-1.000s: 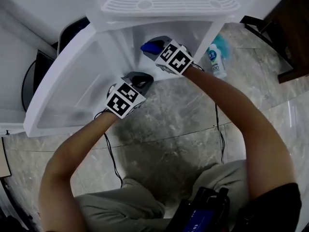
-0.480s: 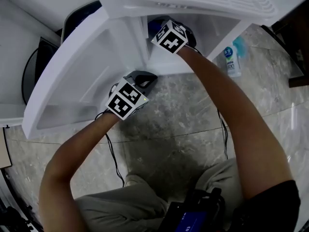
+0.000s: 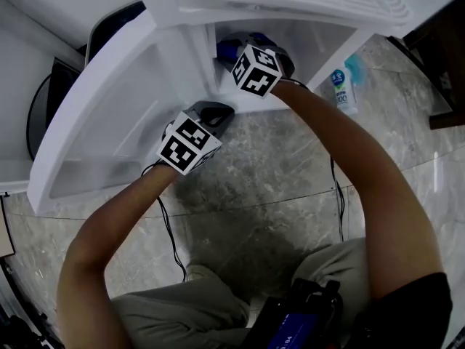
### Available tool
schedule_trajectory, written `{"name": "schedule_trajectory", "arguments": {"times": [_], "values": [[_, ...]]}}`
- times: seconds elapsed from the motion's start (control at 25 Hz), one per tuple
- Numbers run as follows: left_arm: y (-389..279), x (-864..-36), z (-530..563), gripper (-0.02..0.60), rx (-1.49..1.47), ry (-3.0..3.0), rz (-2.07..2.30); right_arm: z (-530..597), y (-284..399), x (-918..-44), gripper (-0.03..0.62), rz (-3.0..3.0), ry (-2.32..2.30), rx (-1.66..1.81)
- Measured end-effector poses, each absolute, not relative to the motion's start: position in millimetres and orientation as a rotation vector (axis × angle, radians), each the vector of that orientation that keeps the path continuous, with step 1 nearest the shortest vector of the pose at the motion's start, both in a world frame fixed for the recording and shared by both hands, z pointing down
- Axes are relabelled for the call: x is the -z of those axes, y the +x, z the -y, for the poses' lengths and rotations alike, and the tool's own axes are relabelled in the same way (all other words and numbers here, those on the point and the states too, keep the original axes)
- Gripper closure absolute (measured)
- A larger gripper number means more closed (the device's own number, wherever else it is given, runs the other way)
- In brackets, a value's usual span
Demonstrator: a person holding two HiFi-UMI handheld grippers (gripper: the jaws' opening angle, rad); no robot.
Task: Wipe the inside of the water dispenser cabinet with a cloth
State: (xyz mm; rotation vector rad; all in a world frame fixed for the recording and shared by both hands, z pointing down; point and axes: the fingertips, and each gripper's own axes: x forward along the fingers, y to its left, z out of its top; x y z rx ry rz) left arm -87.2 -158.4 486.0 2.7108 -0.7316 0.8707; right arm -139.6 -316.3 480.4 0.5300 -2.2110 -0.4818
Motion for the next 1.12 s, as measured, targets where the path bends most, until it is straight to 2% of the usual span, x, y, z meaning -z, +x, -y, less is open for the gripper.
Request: {"name": "schedule_trajectory", "arguments": {"times": [0.32,0.68,1.12], "values": [[-94,-490,154,0.574,-0.885,2.690,0.732,349,-141,-484,0.474,2.118,0.590,0.490],[-89,-487,157,0.574,-0.871,2.700,0.732,313,-141,-487,0.473,2.117,0.479,0.595],[-77,-486,151,0.574,-0.837,2.684,0.704,352,-138,-485,0.474,2.115,0.684,0.360]]}}
